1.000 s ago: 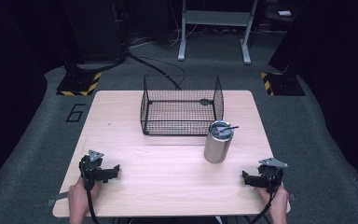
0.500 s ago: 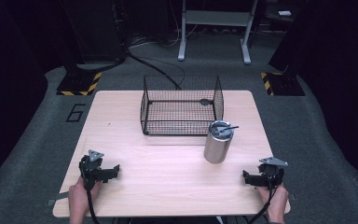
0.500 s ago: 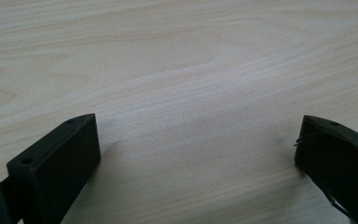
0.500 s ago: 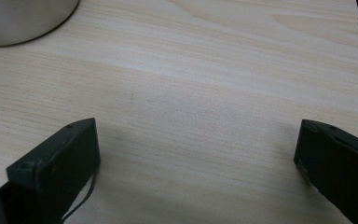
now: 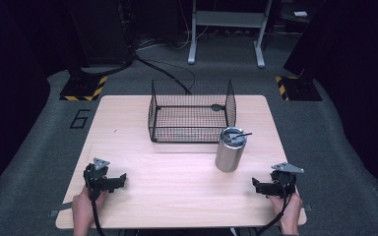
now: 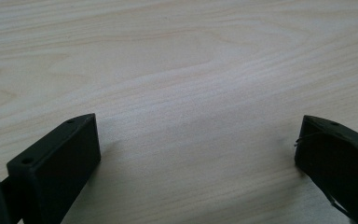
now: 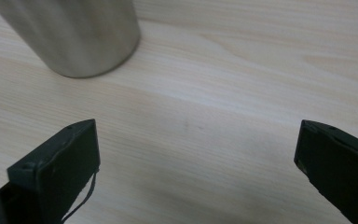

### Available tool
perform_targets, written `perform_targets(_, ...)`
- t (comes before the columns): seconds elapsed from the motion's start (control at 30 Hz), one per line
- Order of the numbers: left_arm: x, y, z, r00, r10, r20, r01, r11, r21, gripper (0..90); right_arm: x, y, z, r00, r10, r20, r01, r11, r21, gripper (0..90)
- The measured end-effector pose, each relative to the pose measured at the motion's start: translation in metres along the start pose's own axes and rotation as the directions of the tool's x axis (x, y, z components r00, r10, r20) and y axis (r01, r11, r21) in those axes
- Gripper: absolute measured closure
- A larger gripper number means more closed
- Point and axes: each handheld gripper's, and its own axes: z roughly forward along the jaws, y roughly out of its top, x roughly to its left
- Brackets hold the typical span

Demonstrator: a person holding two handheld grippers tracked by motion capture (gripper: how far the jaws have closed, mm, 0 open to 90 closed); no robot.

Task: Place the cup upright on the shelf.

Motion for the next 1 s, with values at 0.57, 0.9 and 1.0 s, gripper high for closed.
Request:
perform_targets(0.57,0.000,0.000,0.000,1.0000,0.001,0.000,-0.001,1.0000,-0.001,0.0,0.042,0.045,-0.016,0.9906,-0.118,-0.070,0.115,0.992,-0.045,0.0)
perform_targets(0.9,0.000,0.000,0.000,1.0000,0.000,0.000,0.000,1.0000,-0.001,0.0,0.057,0.063,-0.016,0.9838,-0.155,-0.089,0.148,0.985,-0.084,0.0)
perform_targets(1.0,0.000,0.000,0.000,1.0000,0.000,0.000,0.000,1.0000,0.000,0.0,0.061,0.068,-0.014,0.9823,-0.160,-0.097,0.151,0.984,-0.090,0.0)
